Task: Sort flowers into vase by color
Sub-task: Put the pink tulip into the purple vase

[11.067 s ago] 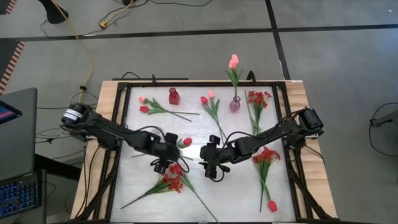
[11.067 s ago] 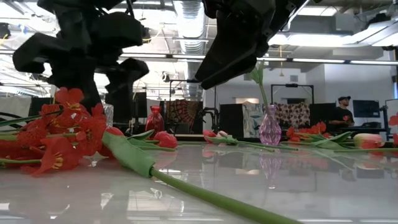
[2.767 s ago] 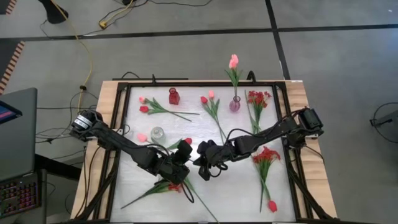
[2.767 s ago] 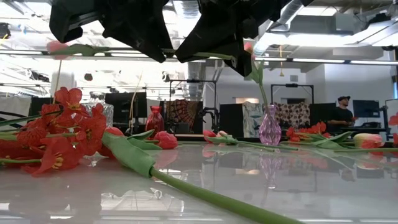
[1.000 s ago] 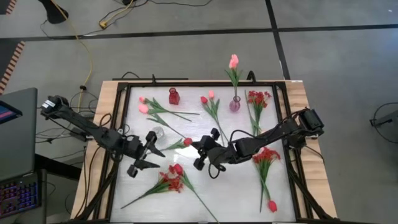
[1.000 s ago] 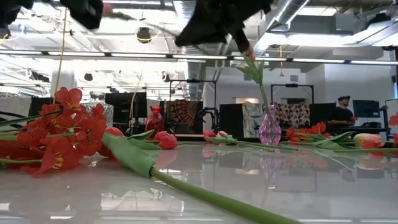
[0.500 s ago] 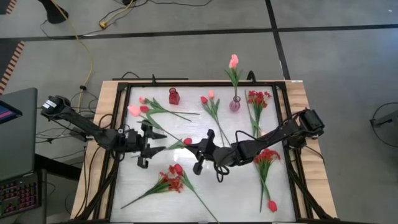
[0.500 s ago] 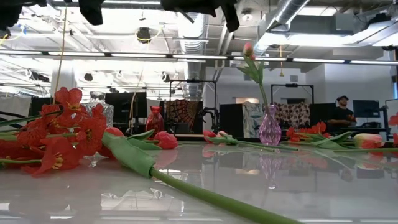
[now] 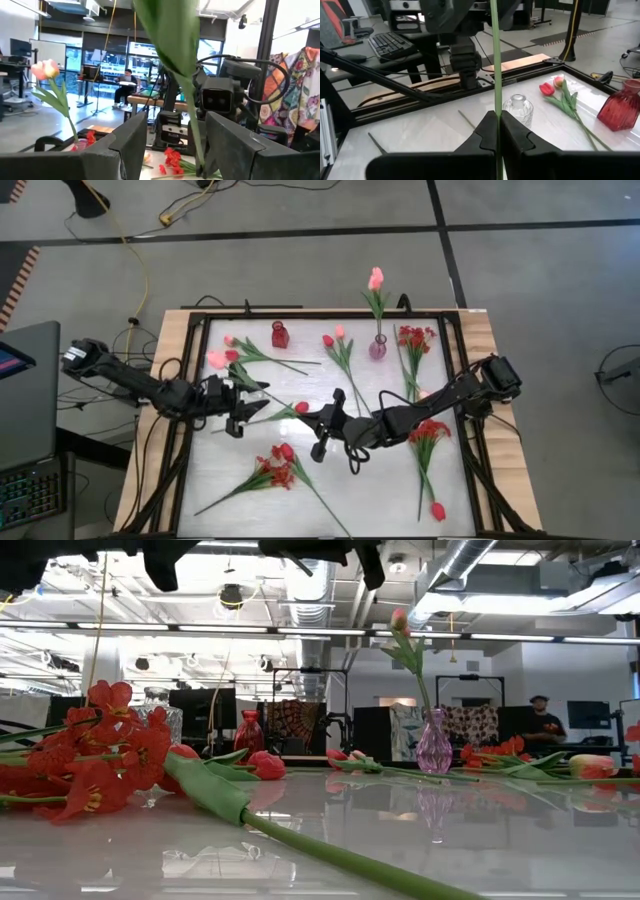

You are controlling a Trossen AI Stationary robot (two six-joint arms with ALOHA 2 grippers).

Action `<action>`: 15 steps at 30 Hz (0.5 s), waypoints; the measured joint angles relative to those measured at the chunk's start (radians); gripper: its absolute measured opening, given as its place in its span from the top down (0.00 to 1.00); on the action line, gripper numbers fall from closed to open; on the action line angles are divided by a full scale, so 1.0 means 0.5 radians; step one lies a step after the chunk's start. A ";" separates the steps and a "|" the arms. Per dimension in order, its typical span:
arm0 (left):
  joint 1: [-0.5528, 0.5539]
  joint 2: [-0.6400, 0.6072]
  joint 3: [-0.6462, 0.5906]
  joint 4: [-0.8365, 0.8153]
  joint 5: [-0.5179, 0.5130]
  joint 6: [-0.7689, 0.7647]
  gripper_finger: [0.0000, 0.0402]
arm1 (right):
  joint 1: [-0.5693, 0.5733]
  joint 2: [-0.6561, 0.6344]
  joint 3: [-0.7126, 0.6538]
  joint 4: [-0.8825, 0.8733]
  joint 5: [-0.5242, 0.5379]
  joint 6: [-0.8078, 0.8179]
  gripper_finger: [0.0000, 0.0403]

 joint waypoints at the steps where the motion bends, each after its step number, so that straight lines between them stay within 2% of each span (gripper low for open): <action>1: 0.021 0.000 0.003 -0.003 0.025 -0.016 0.53 | 0.000 0.000 0.000 0.001 0.000 0.000 0.92; 8: 0.090 0.000 0.067 -0.051 0.212 -0.037 0.53 | -0.014 0.000 0.000 0.001 0.000 -0.001 0.92; 12: 0.090 0.000 0.087 -0.111 0.219 -0.036 0.54 | -0.014 0.000 0.000 0.013 0.000 0.000 0.92; 15: 0.090 0.000 0.087 -0.111 0.218 -0.033 0.59 | -0.014 0.000 0.000 0.012 0.000 0.000 0.92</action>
